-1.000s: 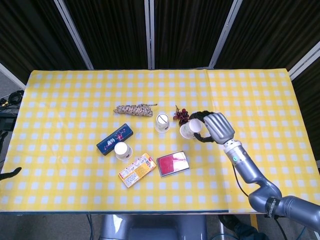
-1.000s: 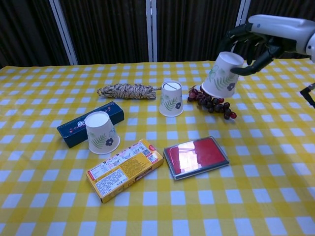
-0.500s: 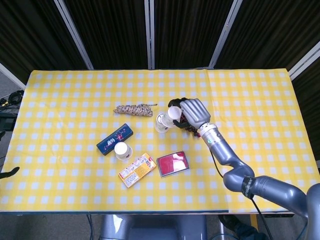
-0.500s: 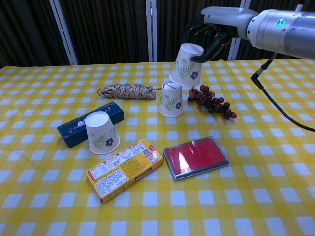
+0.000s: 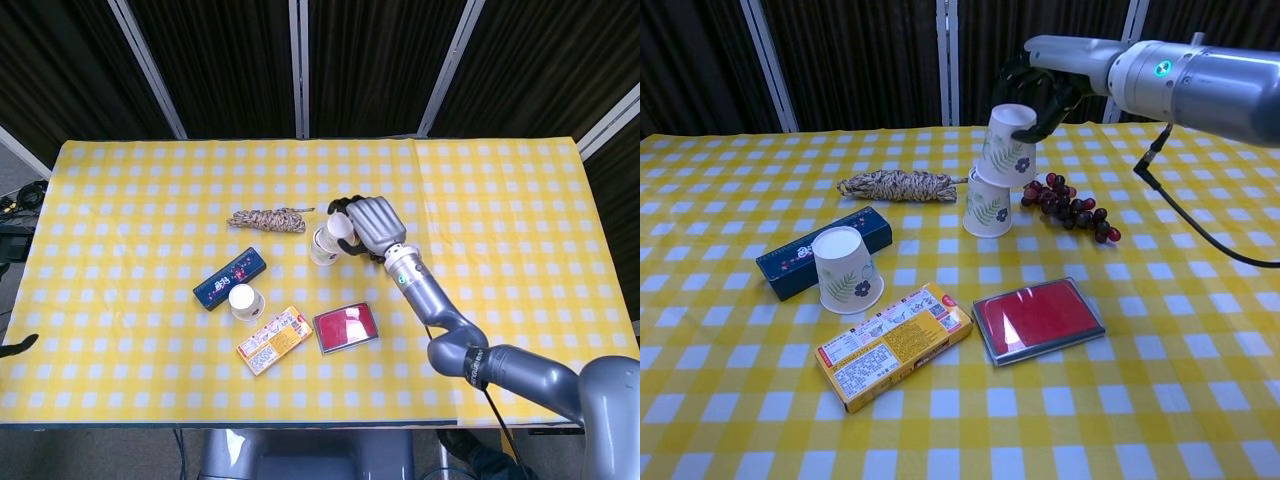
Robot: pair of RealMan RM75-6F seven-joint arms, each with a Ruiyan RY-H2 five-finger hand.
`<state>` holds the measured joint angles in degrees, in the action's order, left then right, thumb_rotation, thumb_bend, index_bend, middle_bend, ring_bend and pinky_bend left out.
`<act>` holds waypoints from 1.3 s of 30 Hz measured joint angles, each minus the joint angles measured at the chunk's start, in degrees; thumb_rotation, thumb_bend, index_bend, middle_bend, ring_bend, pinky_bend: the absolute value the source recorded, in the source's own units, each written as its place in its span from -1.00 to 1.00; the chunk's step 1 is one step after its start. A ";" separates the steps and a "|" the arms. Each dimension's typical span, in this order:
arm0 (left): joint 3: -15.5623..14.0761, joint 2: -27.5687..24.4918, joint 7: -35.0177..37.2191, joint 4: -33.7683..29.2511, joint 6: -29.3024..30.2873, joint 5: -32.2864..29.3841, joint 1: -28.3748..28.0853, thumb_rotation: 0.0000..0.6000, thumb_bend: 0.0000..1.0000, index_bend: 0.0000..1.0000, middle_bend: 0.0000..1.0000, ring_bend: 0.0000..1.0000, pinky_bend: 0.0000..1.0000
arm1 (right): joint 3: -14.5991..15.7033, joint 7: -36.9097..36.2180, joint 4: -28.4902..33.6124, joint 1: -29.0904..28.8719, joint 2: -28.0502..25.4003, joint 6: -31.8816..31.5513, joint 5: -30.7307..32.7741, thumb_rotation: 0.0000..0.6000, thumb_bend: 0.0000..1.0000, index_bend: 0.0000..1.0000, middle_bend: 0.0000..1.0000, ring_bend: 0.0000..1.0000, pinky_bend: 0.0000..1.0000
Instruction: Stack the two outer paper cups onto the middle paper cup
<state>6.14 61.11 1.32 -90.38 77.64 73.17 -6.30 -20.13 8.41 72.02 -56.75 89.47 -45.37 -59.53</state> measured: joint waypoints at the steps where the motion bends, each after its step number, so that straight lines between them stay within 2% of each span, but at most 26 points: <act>1: 0.03 -0.01 0.06 0.02 -0.04 -0.07 0.00 1.00 -1.00 -1.00 -1.00 -1.00 -1.00 | -0.13 -0.07 -0.06 -0.15 0.22 0.01 0.36 1.00 -0.37 -0.30 -0.18 -0.30 -0.04; 8: 0.10 -0.18 0.53 0.12 -0.15 -0.08 -0.03 1.00 -1.00 -1.00 -1.00 -1.00 -1.00 | -0.31 1.25 -1.14 -1.59 1.38 0.88 2.82 1.00 -0.39 -0.35 -0.23 -0.30 -0.04; 10: 0.11 -0.24 0.68 0.20 -0.27 -0.14 -0.04 1.00 -1.00 -1.00 -1.00 -1.00 -1.00 | -0.39 1.80 -1.29 -2.06 1.80 0.94 3.51 1.00 -0.47 -0.40 -0.32 -0.36 -0.07; 12: 0.16 -0.29 0.79 0.30 -0.34 -0.27 -0.05 1.00 -1.00 -1.00 -1.00 -1.00 -1.00 | -0.46 2.18 -1.27 -2.43 2.05 0.96 3.90 1.00 -0.71 -0.60 -0.58 -0.58 -0.29; 13: 0.19 -0.31 0.88 0.32 -0.35 -0.32 -0.05 1.00 -1.00 -1.00 -1.00 -1.00 -1.00 | -0.38 2.29 -1.17 -2.54 2.00 1.18 3.96 1.00 -0.87 -0.76 -0.78 -0.77 -0.48; 14: 0.22 -0.36 0.99 0.32 -0.36 -0.35 -0.04 1.00 -1.00 -1.00 -1.00 -1.00 -1.00 | -0.29 2.37 -1.00 -2.64 1.85 1.67 4.10 1.00 -0.97 -0.90 -0.92 -0.91 -0.66; 15: 0.24 -0.42 1.09 0.33 -0.34 -0.34 -0.03 1.00 -1.00 -1.00 -1.00 -1.00 -1.00 | -0.16 2.65 -0.66 -2.85 1.49 2.65 4.62 1.00 -1.00 -0.96 -0.97 -0.97 -0.76; 17: 0.24 -0.47 1.24 0.36 -0.33 -0.34 0.01 1.00 -1.00 -1.00 -1.00 -1.00 -1.00 | -0.01 3.25 -0.08 -3.07 0.94 4.10 5.77 1.00 -1.00 -1.00 -1.00 -1.00 -0.96; 18: 0.24 -0.49 1.30 0.41 -0.37 -0.35 0.01 1.00 -1.00 -1.00 -1.00 -1.00 -1.00 | 0.11 3.67 0.22 -3.10 0.72 4.52 6.25 1.00 -1.00 -1.00 -1.00 -1.00 -0.99; 26: 0.14 -0.57 1.65 0.57 -0.45 -0.15 0.02 1.00 -1.00 -1.00 -1.00 -1.00 -1.00 | 1.88 6.04 5.67 -0.86 -3.39 -2.61 3.03 1.00 -1.00 -1.00 -1.00 -1.00 -1.00; 29: 0.06 -0.48 1.24 0.76 -0.10 0.14 0.08 1.00 -1.00 -1.00 -1.00 -1.00 -1.00 | 3.57 5.84 7.62 1.83 -5.69 -6.21 -0.76 1.00 -1.00 -1.00 -1.00 -1.00 -1.00; 32: -0.26 -0.17 1.20 1.08 0.01 1.36 -0.05 1.00 -1.00 -1.00 -1.00 -1.00 -1.00 | 6.48 4.66 8.81 6.08 -8.54 -11.41 -6.27 1.00 -1.00 -1.00 -1.00 -1.00 -1.00; 39: -0.44 2.66 4.72 5.67 0.24 6.69 -2.13 1.00 -1.00 -1.00 -1.00 -1.00 -1.00 | 15.20 -3.77 9.40 18.88 -16.12 -25.49 -19.52 1.00 -1.00 -0.97 -1.00 -1.00 -1.00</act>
<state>5.70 63.77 6.05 -84.71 77.88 79.86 -8.44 -4.92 4.63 81.42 -37.87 73.35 -70.86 -79.05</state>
